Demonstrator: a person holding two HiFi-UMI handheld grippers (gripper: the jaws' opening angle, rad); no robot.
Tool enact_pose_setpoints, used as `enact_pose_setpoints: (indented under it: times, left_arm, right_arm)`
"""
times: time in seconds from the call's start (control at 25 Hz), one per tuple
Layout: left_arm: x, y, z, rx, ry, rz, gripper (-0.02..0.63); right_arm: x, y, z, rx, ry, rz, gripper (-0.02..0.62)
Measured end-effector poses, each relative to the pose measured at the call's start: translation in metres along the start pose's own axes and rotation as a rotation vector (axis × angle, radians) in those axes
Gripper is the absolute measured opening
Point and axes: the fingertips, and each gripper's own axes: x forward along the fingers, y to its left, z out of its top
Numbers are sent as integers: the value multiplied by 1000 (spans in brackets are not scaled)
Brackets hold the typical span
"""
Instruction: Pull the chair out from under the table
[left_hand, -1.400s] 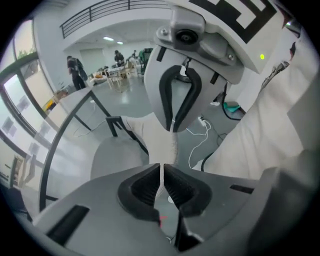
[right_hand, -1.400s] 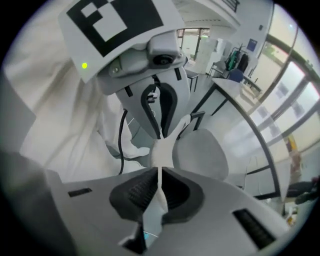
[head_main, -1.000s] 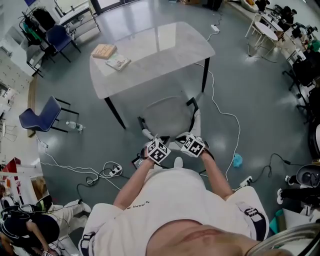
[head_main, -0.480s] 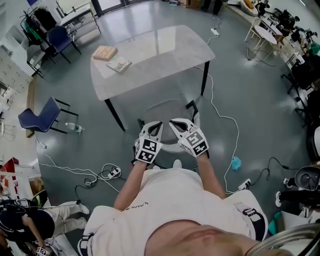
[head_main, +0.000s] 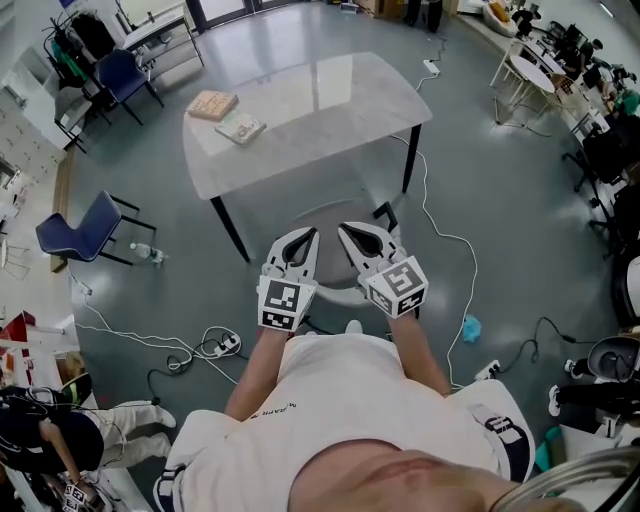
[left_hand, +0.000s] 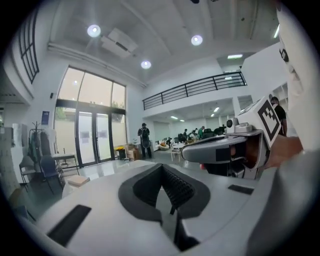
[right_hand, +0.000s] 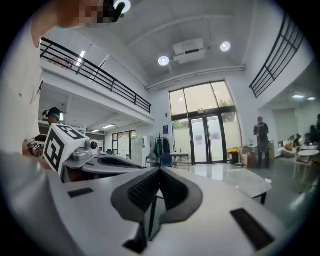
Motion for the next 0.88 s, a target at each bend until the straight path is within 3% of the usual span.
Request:
enact_pose_setpoints:
  times: [0.16, 0.52, 0.68, 0.88]
  left_arm:
    - [-14, 10, 31, -10, -93, 57, 5]
    - [-35, 18, 79, -15, -228, 105, 5]
    - [-43, 14, 94, 13, -265, 152, 5]
    - [-47, 7, 101, 23, -286, 147, 5]
  right_arm:
    - [-2, 1, 29, -31, -91, -45, 14]
    - [-4, 12, 65, -35, -173, -62, 14]
    - [-9, 17, 77, -47, -212, -83, 14]
    - [-12, 21, 85, -46, -239, -91, 14]
